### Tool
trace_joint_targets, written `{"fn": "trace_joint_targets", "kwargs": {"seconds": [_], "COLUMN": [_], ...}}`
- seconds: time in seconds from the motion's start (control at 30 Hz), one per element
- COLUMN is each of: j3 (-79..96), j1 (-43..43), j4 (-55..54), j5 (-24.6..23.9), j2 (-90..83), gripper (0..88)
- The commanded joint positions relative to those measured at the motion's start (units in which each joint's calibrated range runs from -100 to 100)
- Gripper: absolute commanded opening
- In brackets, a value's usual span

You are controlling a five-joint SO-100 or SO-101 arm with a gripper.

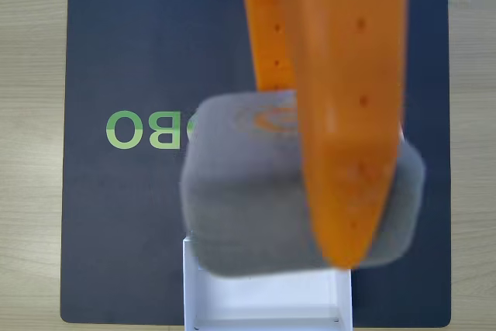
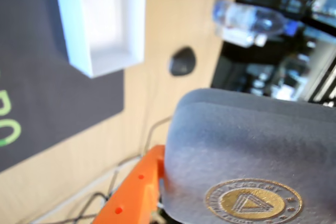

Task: Grab the usb to bin

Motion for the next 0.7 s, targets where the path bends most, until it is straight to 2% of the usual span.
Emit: {"fn": "trace_joint_targets", "kwargs": {"seconds": [0.0,0.33,0.67], "j3": [-2.9,-4.5,-10.9], "j1": [0.8,1.1,0.5], "j4": [-6.3,-22.4,-23.4], "j5": [-0.3,0.1,0.3], "j2": [9.0,33.7,45.3], "gripper": [21.6,20.8,21.5]}}
